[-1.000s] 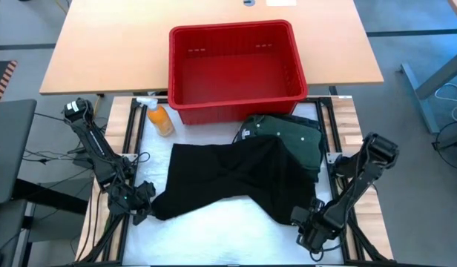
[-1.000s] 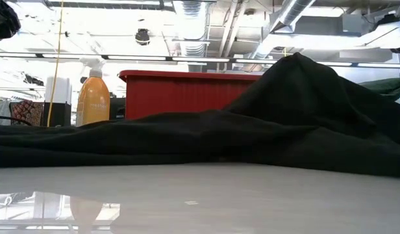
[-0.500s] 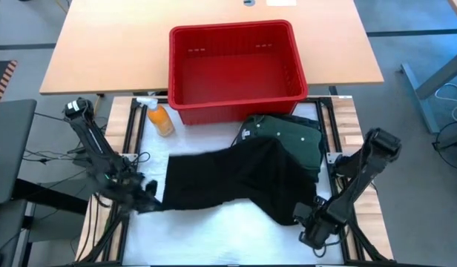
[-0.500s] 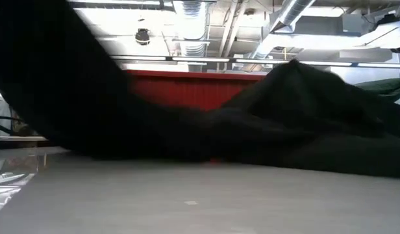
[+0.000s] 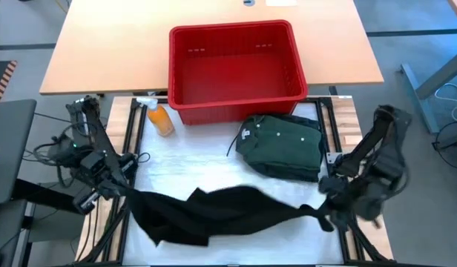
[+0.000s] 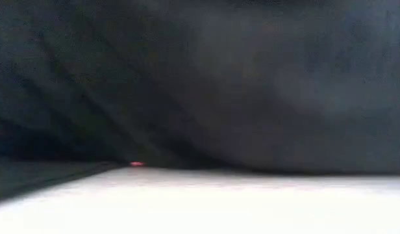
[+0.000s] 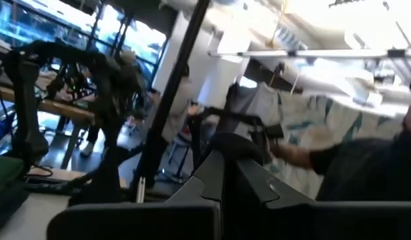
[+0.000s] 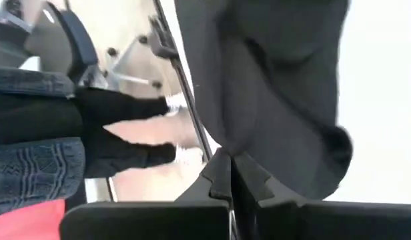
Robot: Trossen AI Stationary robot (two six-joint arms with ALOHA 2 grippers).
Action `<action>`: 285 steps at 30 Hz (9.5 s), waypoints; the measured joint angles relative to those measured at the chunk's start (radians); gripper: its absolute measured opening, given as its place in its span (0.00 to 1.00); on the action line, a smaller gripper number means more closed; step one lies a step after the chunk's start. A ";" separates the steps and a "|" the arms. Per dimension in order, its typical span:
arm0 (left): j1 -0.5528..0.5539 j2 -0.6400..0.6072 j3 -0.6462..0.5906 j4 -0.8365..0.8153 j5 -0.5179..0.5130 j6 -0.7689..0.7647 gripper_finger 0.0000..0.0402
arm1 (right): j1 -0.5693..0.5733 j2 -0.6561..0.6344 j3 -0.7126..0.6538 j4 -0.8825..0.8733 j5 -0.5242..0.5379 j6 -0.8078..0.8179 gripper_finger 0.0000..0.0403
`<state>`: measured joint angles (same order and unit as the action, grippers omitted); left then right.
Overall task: Fold laundry
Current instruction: Fold the black shirt
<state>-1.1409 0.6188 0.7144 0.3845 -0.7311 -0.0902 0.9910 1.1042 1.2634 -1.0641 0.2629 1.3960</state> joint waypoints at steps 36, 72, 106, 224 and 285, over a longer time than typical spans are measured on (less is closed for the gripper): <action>-0.038 -0.157 0.540 -0.924 -0.220 0.054 0.00 | -0.530 -0.405 0.277 -0.506 0.504 -0.011 0.04; -0.037 -0.181 0.601 -1.092 -0.415 0.080 0.00 | -0.800 -0.540 -0.141 0.109 0.660 -0.551 0.27; -0.038 -0.181 0.576 -1.206 -0.364 -0.134 0.00 | -1.438 -0.333 -0.505 -0.112 -0.018 -0.409 0.53; -0.144 0.329 -0.328 -0.434 0.549 -1.499 0.00 | 0.270 0.159 -0.702 1.024 -0.096 0.777 0.17; 0.406 0.191 -0.330 -0.596 0.348 -0.938 0.37 | -0.468 0.407 -0.652 1.456 -0.052 -0.328 0.44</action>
<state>-0.7348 0.8098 0.3843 -0.2111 -0.3827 -1.0282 0.5228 1.5116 0.6117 0.3923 0.2110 1.0682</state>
